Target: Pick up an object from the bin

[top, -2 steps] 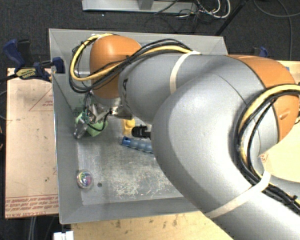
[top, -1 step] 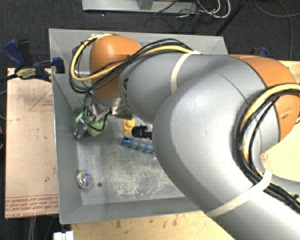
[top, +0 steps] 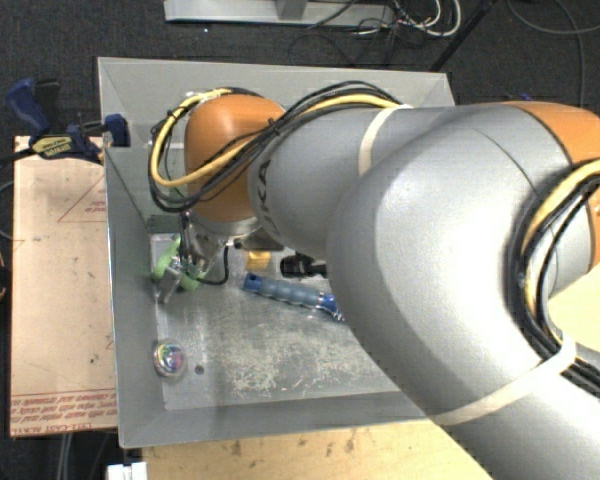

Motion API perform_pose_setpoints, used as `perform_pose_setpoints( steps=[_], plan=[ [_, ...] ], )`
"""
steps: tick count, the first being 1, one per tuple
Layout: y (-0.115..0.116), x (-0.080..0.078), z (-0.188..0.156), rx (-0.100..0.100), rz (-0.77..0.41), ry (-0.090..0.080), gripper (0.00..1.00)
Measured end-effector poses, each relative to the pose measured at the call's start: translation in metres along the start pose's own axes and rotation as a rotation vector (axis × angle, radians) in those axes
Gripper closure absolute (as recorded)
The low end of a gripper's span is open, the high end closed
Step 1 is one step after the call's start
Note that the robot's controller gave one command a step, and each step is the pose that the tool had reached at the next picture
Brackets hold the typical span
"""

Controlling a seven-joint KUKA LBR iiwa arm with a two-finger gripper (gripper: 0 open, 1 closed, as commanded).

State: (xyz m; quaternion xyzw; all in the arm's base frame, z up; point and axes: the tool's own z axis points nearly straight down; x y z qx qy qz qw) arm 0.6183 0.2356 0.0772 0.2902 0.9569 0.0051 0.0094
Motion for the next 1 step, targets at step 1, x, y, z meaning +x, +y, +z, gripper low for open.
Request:
perform_pose_setpoints(
  steps=[1],
  plan=[
    [-0.0109,0.0077,-0.141,0.007,-0.019,0.01,1.0]
  ],
)
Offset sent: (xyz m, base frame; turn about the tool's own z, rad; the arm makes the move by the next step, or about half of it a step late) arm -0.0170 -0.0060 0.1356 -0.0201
